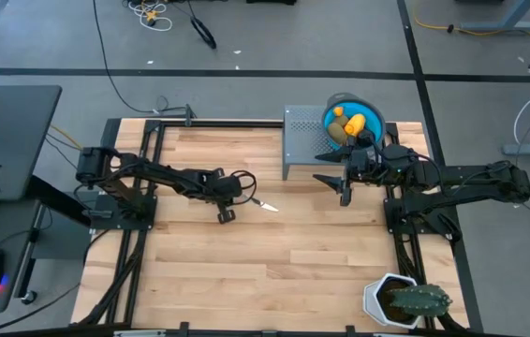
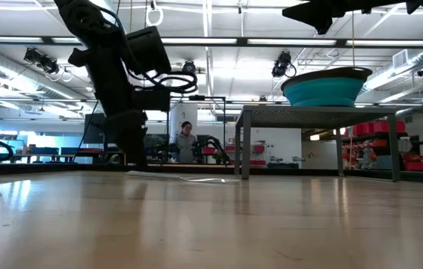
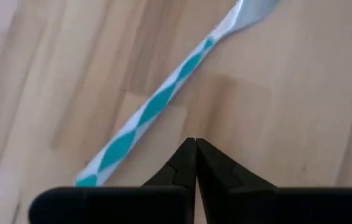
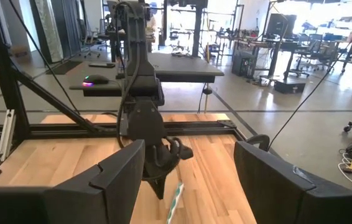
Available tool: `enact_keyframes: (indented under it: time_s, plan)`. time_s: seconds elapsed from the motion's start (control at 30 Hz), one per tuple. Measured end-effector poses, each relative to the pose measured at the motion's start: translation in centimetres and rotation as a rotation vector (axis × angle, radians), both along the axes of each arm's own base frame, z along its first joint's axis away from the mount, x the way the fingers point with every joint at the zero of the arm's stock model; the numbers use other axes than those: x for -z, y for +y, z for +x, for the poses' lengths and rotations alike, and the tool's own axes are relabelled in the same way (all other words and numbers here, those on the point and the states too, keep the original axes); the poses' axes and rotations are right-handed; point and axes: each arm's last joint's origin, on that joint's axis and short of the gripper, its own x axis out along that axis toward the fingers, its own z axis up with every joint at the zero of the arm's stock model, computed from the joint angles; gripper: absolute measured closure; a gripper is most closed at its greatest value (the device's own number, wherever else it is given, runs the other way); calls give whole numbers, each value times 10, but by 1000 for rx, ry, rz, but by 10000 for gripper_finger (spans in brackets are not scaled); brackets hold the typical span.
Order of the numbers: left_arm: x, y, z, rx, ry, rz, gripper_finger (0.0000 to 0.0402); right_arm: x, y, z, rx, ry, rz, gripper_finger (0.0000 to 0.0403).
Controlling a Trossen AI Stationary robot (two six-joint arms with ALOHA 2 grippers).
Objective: Pick & Place Fruit
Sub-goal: Put the blue knife on the shelf to the left of the blue strainer bowl
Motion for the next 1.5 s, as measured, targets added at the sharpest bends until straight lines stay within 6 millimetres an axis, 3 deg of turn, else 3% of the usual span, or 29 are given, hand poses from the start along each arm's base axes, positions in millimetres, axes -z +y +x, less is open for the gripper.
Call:
enact_keyframes:
  time_s: [0.2,0.33,0.53,0.7,1.13,1.3,1.5]
  plan:
    - [-8,6,6,-2,-3,225,394,0,0,0,0,-1,0,144]
    - [0,14,-1,-34,41,371,391,0,0,0,0,0,0,144]
    - [20,31,-19,-87,42,253,396,1,0,0,0,5,0,144]
    - [23,32,-22,-97,37,209,390,0,0,0,0,5,0,144]
    - [22,9,-18,-78,-27,8,392,1,0,0,0,8,-3,144]
    - [24,-2,-19,-70,-9,-29,380,1,0,0,0,8,-3,144]
    - [22,-12,-18,-61,6,-50,394,1,0,0,0,9,-3,144]
